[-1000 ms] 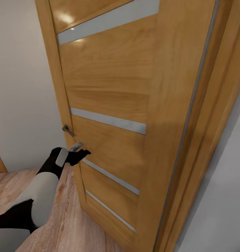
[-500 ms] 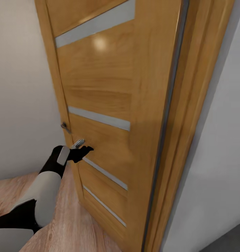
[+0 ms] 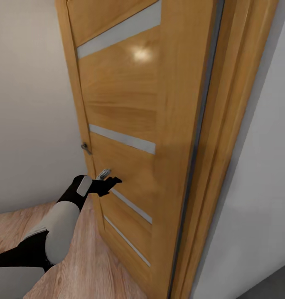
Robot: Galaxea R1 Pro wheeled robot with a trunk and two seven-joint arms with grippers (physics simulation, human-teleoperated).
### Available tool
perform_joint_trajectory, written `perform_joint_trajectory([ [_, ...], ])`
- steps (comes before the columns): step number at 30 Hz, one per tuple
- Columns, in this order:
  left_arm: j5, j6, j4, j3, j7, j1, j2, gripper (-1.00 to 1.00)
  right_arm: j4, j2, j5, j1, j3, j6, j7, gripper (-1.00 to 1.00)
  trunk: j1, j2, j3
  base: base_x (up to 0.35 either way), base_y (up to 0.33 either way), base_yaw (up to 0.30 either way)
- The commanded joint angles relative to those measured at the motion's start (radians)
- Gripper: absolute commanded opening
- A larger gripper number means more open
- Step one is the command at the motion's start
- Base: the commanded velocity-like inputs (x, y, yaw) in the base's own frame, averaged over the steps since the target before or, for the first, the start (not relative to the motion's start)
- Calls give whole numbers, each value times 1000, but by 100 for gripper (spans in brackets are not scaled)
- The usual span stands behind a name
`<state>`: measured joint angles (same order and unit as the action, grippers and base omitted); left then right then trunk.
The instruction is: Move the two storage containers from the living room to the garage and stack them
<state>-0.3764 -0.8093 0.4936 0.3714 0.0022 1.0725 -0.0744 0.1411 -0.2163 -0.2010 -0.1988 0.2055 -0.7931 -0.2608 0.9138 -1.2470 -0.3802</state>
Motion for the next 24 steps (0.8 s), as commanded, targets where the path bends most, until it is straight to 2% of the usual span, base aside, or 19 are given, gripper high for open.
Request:
perform_joint_trajectory([
  [1,-52,-1,8,-19,-93,7,-73,100,0,0,0,0,0,0,0,100,0,0,0,0,0,0],
  [3,-52,-1,42,-39,-113,9,-70,100,0,0,0,0,0,0,0,100,0,0,0,0,0,0],
  [5,-51,-3,145,-46,-130,9,-47,100,0,0,1,0,0,0,0,100,0,0,0,0,0,0],
  [6,-51,-4,170,-46,-130,9,-41,100,0,0,1,0,0,0,0,100,0,0,0,0,0,0],
  [8,-49,-10,302,-43,-130,9,-3,100,0,0,1,0,0,0,-1,100,0,0,0,0,0,0],
  [9,-48,-13,328,-41,-130,9,6,100,0,0,1,0,1,0,-1,100,0,0,0,0,0,0],
  [10,-48,-22,393,-30,-129,7,33,100,0,0,1,0,1,0,-1,100,0,0,0,0,0,0],
  [12,-47,-34,435,-3,-129,5,57,100,0,0,1,-1,1,0,-1,100,0,0,0,0,0,0],
  [13,-46,-38,444,8,-129,5,64,100,0,0,2,-1,1,0,-1,100,0,0,0,0,0,0],
  [15,-45,-55,466,55,-129,3,89,100,0,0,2,0,2,0,-2,100,0,0,0,0,0,0],
  [19,-43,-62,457,77,-130,2,98,100,0,0,2,0,1,0,-2,100,0,0,0,0,0,0],
  [24,-42,-62,421,82,-131,1,100,100,-3,0,2,-1,0,1,-1,100,0,0,0,0,0,-51],
])
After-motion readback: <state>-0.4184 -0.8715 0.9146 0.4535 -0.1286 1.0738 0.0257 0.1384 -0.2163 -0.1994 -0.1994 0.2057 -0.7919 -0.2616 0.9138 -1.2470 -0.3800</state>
